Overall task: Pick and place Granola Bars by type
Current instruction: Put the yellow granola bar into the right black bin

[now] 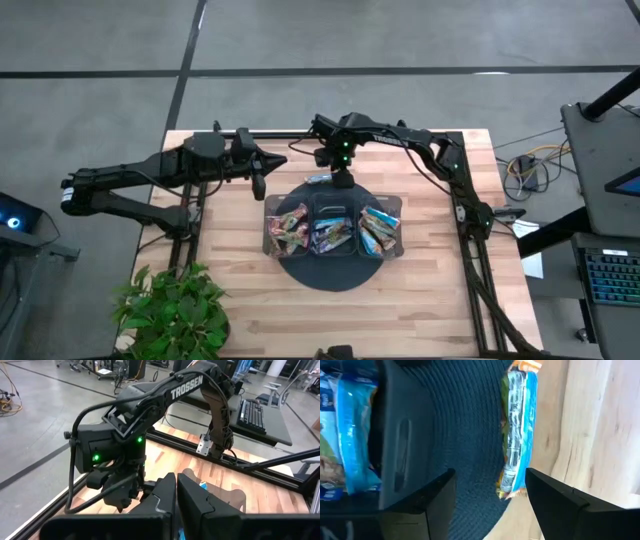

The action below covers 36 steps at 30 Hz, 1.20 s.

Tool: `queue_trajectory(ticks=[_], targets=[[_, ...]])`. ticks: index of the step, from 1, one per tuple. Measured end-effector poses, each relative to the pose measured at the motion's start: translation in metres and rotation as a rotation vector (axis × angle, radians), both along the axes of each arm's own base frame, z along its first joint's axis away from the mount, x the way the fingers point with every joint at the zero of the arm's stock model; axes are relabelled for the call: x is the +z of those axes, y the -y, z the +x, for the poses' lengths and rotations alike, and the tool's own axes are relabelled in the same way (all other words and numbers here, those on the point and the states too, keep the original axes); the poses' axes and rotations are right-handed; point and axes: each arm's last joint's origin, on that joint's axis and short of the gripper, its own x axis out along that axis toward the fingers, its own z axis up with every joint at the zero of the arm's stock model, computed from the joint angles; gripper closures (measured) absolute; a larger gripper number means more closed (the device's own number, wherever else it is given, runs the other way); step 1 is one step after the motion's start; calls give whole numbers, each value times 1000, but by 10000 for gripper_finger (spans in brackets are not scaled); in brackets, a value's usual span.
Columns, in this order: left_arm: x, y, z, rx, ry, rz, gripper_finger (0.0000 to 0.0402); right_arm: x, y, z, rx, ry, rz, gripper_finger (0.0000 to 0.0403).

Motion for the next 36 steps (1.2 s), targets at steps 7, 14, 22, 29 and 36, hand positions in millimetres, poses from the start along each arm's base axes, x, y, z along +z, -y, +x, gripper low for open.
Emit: queue_trajectory(ticks=[7,14,22,29,36], targets=[[-2,0,0,4,-15,-21,401,7,-3,-2,-11,38,87,177],[-2,0,-1,6,-15,-32,401,35,-7,-21,-18,72,84,177],[-2,0,-1,12,-15,-30,401,64,-22,-76,-107,198,65,177],[-2,-1,-1,37,-17,-17,401,69,-57,-140,-192,429,3,177],[-2,-1,-1,40,-18,-15,401,37,-81,-185,-273,597,-37,177]])
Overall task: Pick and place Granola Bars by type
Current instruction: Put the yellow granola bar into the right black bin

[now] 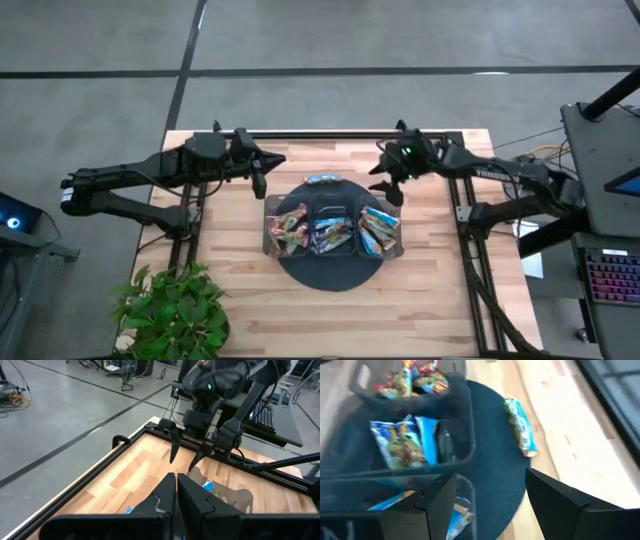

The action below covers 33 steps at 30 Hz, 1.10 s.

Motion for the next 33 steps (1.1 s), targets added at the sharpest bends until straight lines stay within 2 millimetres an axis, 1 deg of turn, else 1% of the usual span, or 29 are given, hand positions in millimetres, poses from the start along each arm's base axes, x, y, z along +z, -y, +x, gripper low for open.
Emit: queue_trajectory(ticks=[4,6,8,13,17,20,22,28,33], targets=[[0,-1,0,29,-1,7,401,-25,-4,-13,-60,75,-82,177],[0,-1,-1,54,1,8,401,-39,-4,-18,-125,75,-81,177],[0,-2,-1,67,3,6,401,-46,0,-21,-176,97,-49,177],[0,-2,-1,76,7,-3,401,-54,5,-25,-223,98,-14,177],[0,-2,-1,83,7,-2,401,-48,13,-26,-180,132,-9,177],[0,-3,-1,100,6,2,401,-44,24,-31,-147,161,-2,182],[0,-3,-1,104,6,4,401,-44,34,-38,-154,177,6,188],[0,-3,-1,105,6,4,401,-52,69,-62,-156,233,91,214],[0,-3,-1,105,6,3,401,-58,99,-69,-130,278,195,227]])
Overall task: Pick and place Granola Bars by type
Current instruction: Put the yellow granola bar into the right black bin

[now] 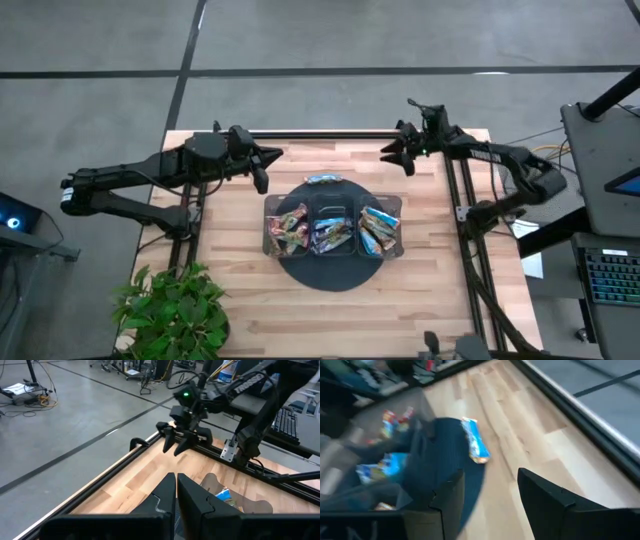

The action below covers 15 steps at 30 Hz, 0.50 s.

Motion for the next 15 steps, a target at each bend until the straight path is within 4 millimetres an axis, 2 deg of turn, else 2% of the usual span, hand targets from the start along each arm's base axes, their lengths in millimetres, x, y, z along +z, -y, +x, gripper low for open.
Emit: queue_trajectory(ticks=[6,10,15], targets=[[0,0,0,0,1,-2,401,-11,36,15,87,60,129,232],[0,0,0,1,1,-2,401,-24,53,30,136,48,73,225],[0,0,0,1,1,-2,401,-35,66,49,215,48,-29,215]])
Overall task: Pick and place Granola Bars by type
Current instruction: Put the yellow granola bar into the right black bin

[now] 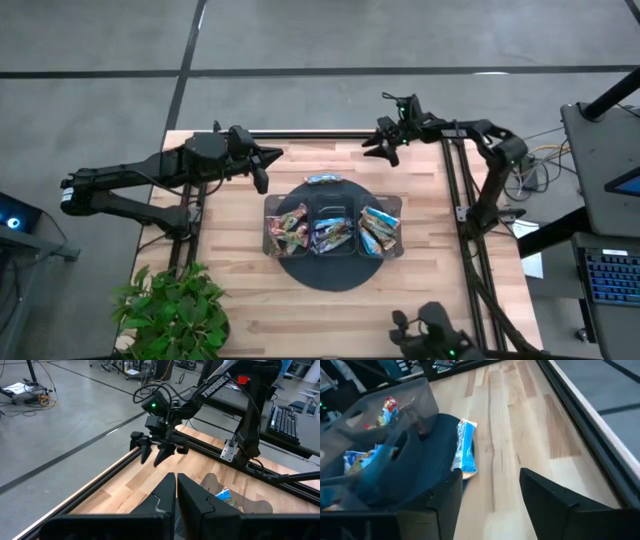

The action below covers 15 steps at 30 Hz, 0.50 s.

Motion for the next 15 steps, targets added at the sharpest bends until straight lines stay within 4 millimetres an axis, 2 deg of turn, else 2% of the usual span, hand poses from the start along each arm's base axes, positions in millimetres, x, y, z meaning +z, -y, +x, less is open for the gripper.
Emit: queue_trajectory(ticks=[7,15], targets=[[0,0,0,0,-5,-1,401,-1,7,31,56,1,-26,211],[-1,0,0,0,-12,1,401,-1,2,62,102,-135,-157,211]])
